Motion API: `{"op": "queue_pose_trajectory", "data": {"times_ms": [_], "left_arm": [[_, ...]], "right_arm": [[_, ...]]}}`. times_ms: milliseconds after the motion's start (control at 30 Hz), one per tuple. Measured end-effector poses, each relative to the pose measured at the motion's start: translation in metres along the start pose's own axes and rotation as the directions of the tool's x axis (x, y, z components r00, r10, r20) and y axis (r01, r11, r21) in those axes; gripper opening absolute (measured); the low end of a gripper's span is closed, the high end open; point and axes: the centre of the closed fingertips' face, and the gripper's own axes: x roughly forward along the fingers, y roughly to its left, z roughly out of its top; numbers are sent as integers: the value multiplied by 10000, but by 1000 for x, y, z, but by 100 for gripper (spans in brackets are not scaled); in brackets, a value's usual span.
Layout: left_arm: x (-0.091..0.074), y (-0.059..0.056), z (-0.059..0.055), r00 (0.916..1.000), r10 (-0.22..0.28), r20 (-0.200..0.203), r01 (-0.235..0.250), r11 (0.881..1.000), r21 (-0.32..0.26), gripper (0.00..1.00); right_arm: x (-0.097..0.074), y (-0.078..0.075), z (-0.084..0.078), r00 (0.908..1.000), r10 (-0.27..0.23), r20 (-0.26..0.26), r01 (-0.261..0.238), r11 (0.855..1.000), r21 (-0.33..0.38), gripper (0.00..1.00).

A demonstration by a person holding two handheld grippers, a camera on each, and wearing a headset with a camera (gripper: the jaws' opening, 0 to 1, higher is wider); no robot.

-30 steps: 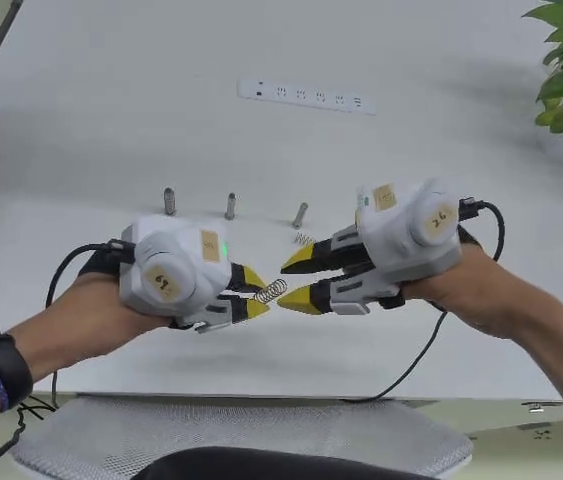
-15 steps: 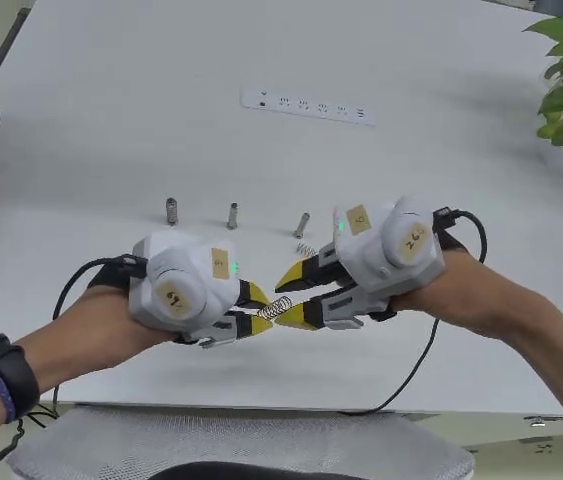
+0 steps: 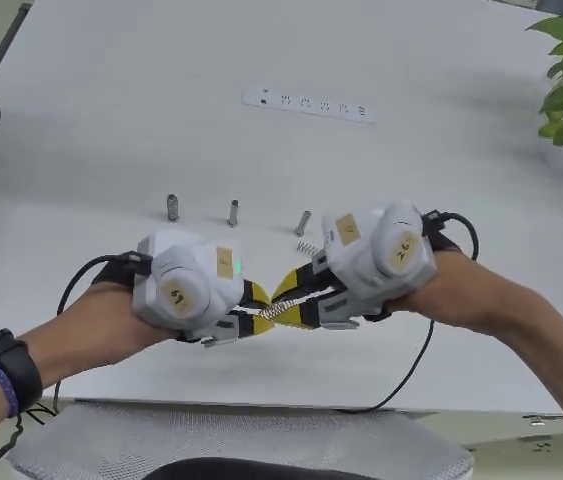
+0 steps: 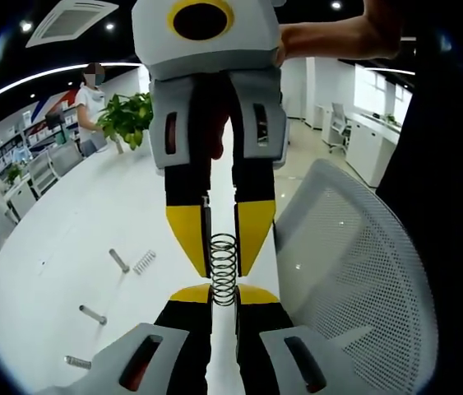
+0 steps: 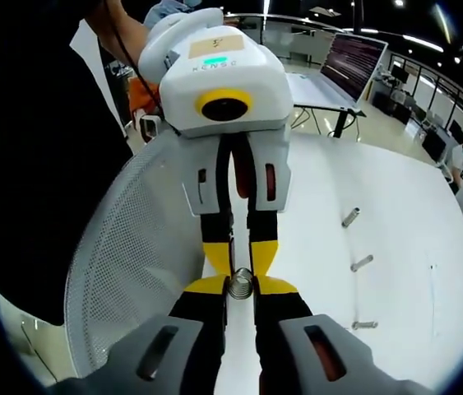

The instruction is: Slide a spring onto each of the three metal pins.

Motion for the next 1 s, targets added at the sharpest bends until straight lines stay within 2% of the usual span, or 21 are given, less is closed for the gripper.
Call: {"op": "queue_pose_trajectory", "data": {"times_ms": [467, 633, 1000], "left_arm": [[1, 2, -1, 9999, 68, 118, -64, 9994, -336, 3], [-1, 5, -3, 9998, 146, 143, -135, 9972, -733, 13], [-13, 11, -13, 9984, 487, 272, -444, 9892, -1398, 17]], "right_arm": [[1, -3, -1, 10000, -77, 45, 77, 9999, 93, 9], [-2, -7, 0, 9995, -271, 191, 266, 9994, 233, 9], [-7, -15, -10, 9983, -578, 56, 574, 9968, 555, 9]]}}
